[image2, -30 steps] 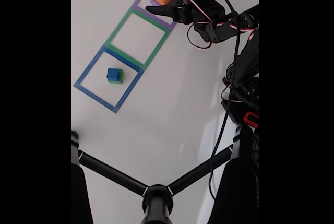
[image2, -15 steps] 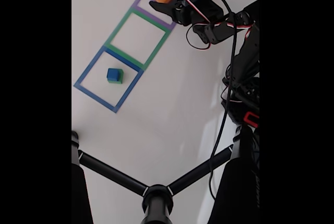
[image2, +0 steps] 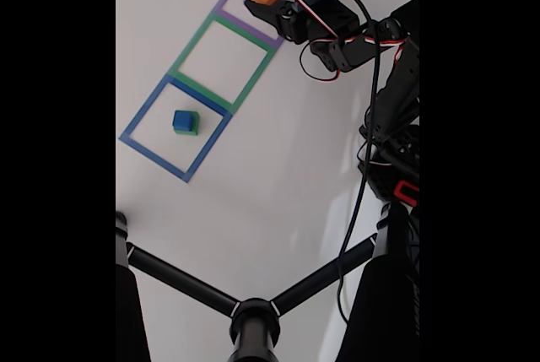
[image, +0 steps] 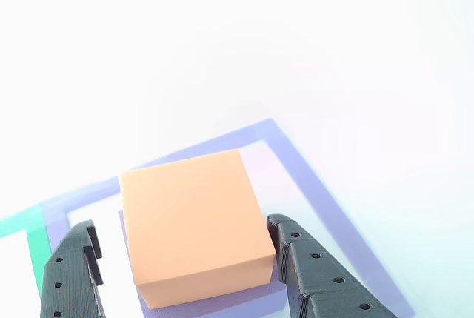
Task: Tower of hanoi
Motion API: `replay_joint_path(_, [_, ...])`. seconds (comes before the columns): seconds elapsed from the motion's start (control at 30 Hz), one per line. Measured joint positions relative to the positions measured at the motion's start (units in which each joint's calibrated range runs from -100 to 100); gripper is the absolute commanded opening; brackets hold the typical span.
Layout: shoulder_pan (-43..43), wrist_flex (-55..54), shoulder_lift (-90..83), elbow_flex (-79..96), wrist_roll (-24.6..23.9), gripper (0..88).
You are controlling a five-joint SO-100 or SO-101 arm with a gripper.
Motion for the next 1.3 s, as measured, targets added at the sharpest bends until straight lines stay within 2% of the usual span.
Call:
replay_joint_path(0.2, [0.00,0.00,0.17,0.00,0.00,21.9])
replay_joint_path(0.53, [0.00,0.00,0.51,0.00,0.00,13.5])
replay_joint_path(0.9, [0.00,0.00,0.51,0.00,0.00,12.5])
replay_joint_path(1.1, [-1.31,7.46,-5.91,0.00,0.00,12.4])
replay_joint_path(1.3, [-3.27,23.92,-19.08,-2.87,0.00,11.7])
